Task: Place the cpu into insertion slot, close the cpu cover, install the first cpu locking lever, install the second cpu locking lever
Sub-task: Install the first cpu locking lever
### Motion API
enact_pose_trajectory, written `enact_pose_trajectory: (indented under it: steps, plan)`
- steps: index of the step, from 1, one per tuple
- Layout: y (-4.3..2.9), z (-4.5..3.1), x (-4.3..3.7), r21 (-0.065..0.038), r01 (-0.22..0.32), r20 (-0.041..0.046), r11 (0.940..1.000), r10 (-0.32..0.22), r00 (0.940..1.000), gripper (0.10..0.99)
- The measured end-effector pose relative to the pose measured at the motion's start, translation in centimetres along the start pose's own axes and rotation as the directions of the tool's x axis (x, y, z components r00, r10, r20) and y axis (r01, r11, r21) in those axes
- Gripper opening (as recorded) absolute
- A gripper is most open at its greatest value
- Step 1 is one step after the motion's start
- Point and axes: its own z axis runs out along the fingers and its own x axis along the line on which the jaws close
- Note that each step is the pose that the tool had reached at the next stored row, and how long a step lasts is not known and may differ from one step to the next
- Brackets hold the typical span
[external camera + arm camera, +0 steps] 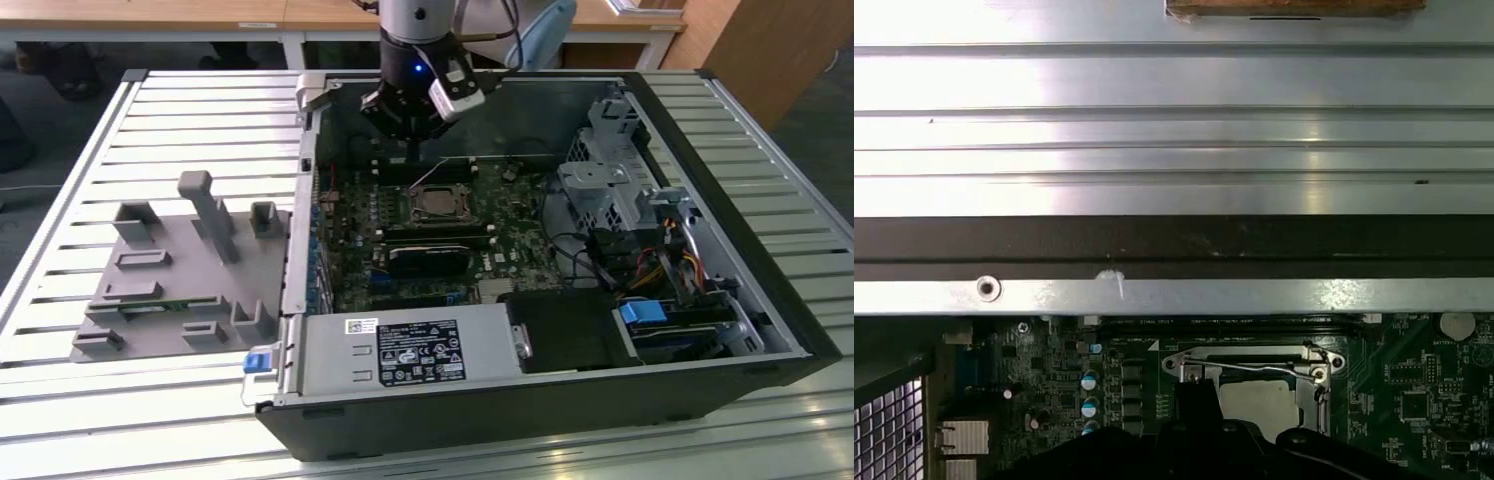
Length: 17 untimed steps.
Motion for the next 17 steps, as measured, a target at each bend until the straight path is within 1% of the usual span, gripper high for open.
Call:
enact_pose_trajectory:
  steps: [4, 5, 6, 8, 9, 10, 11, 13, 17]
  plan:
    - [0.01, 0.08, -0.55, 0.0, 0.0, -0.0001, 1.0, 0.0, 1.0, 0.106]
    - [0.01, 0.11, -0.67, -0.001, 0.0, 0.0, 1.0, 0.0, 1.0, 0.106]
    - [0.01, 0.13, -0.71, -0.004, 0.0, -0.0003, 1.0, 0.0, 1.0, 0.106]
    - [0.01, 0.17, -0.72, -0.034, 0.0, -0.001, 0.9994, 0.0, 1.0, 0.106]
    - [0.01, 0.19, -0.72, -0.045, -0.001, -0.0011, 0.999, 0.0, 1.0, 0.106]
    - [0.01, 0.24, -0.72, -0.05, -0.001, -0.0002, 0.9987, 0.001, 1.0, 0.106]
    - [0.01, 0.31, -0.73, -0.052, -0.001, 0.0008, 0.9987, 0.001, 1.0, 0.106]
    - [0.01, 0.47, -0.86, -0.051, -0.001, 0.0007, 0.9987, 0.001, 1.0, 0.106]
    - [0.02, 0.82, -1.32, -0.051, -0.001, 0.0007, 0.9987, 0.001, 1.0, 0.106]
